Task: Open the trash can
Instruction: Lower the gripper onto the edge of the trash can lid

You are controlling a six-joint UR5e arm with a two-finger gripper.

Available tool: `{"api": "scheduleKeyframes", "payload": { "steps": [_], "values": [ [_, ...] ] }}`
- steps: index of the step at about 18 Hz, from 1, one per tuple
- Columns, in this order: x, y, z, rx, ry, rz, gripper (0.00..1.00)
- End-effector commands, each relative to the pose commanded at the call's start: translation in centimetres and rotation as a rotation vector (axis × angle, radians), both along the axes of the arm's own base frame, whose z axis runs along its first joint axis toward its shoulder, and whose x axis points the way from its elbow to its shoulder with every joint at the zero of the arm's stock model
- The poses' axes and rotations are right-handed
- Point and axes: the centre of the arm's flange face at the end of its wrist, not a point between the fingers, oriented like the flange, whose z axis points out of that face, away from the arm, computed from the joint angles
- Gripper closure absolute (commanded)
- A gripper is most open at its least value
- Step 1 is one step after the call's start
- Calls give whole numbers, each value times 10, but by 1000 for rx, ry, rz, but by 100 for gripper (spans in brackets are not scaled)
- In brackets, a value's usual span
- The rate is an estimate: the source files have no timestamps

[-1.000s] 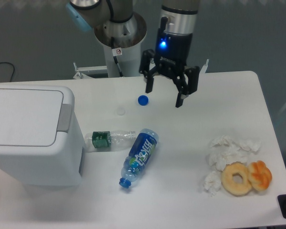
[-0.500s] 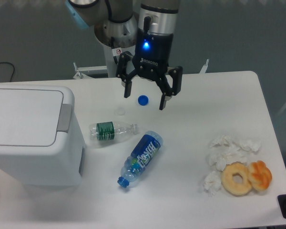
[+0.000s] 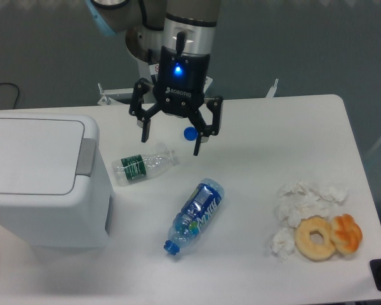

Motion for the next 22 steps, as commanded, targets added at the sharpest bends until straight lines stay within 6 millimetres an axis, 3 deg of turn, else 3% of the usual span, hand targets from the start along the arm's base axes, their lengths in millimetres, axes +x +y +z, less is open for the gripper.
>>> {"api": "scheduleKeyframes", "payload": {
  "steps": [7,12,22],
  "values": [
    [19,23,-6,11,-75,27,0],
    [21,27,-7,33,-115,61,0],
    [37,41,-28,2,-142,26,0]
  ]
}}
